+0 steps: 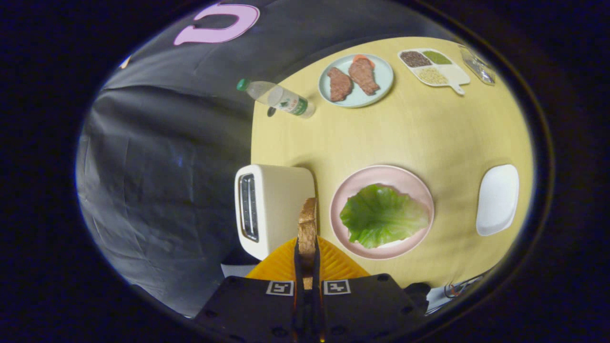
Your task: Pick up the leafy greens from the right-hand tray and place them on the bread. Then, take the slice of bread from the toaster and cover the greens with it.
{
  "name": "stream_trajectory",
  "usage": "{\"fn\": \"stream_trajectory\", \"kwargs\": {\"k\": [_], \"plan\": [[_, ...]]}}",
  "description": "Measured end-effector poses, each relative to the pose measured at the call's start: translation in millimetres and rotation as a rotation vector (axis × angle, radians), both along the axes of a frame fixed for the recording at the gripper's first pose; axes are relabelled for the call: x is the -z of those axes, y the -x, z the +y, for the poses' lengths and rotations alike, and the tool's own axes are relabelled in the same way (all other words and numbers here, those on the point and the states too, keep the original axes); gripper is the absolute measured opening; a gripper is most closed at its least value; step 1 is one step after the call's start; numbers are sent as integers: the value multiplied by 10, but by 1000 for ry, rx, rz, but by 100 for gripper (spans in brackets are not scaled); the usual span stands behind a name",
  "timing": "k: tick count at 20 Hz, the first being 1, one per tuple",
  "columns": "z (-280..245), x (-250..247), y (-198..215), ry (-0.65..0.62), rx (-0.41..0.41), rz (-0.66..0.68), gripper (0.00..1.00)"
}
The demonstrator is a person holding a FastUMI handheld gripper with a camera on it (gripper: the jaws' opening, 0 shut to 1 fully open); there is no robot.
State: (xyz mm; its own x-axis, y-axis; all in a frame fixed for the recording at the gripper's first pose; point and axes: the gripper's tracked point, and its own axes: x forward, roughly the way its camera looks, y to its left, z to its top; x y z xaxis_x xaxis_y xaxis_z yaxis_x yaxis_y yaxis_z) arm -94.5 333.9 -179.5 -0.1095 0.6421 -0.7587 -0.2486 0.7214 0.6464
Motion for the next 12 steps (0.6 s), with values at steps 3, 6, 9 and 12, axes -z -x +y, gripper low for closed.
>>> {"fn": "stream_trajectory", "kwargs": {"k": [3, 6, 9, 12], "plan": [[-141, 393, -17, 34, 9, 3, 8], [-234, 691, -58, 59, 13, 3, 8], [-330, 946, -114, 107, -4, -31, 9], [-404, 1104, -184, 137, -26, -90, 17]]}}
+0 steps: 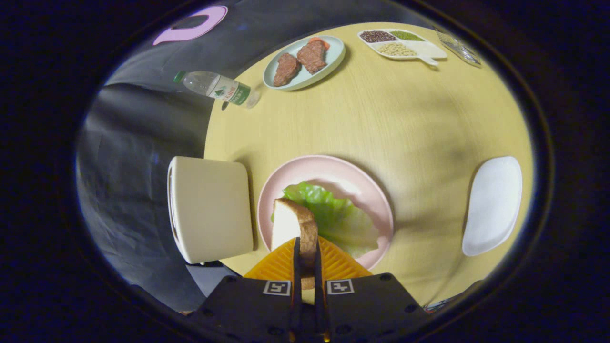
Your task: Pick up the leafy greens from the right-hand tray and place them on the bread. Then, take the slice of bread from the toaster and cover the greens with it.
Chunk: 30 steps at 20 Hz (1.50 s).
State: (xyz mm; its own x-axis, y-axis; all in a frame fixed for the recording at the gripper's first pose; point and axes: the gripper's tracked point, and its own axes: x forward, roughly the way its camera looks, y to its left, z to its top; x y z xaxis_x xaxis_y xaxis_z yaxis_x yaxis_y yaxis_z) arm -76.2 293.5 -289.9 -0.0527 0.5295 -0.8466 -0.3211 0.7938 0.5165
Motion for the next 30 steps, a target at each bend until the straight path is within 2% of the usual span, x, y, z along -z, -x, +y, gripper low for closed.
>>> {"fn": "stream_trajectory", "kwargs": {"k": [3, 6, 11, 16, 19, 24, 26, 30], "plan": [[-79, 111, -27, 42, -33, -96, 26], [-191, 240, -123, 119, -63, -240, 43], [-265, 221, -262, 179, -174, -522, 72], [-397, -98, -404, 154, -171, -728, 100], [-575, -480, -624, 125, -91, -879, 100], [-1013, -1509, -979, -19, 159, -1127, 100], [-1330, -1885, -1109, -33, 256, -1230, 100], [-1867, -2575, -1082, -78, 383, -1390, 99]]}}
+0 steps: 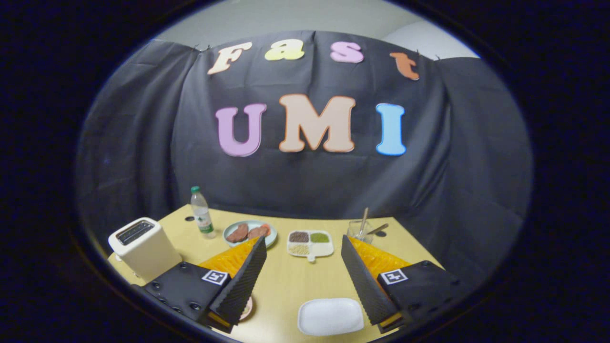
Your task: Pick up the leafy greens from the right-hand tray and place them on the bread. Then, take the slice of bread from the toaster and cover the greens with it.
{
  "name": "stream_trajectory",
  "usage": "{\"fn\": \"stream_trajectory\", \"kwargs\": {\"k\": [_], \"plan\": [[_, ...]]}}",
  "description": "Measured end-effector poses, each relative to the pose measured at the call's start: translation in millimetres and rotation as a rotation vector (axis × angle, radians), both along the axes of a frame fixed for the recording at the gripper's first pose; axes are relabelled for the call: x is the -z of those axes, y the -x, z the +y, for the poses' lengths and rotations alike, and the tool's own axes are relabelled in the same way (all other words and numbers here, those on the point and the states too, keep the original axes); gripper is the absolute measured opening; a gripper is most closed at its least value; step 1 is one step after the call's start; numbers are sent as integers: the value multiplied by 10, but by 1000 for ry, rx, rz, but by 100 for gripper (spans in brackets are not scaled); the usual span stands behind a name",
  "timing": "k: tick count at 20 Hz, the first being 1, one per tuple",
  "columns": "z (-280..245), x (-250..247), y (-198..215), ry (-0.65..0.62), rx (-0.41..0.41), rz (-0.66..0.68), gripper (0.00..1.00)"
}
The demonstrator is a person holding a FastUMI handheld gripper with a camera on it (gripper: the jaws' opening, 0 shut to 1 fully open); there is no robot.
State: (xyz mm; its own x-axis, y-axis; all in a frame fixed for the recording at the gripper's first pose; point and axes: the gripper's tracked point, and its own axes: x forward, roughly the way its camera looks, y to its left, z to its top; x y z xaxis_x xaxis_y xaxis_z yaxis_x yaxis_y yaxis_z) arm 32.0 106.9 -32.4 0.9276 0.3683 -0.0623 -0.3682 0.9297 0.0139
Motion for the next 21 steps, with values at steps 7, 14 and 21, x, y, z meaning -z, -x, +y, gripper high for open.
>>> {"fn": "stream_trajectory", "kwargs": {"k": [7, 14, 21], "plan": [[-538, -790, 220, -111, 90, -199, 99], [-715, -784, 280, -118, 145, -202, 99], [-773, -826, 245, -139, 120, -208, 99]]}}
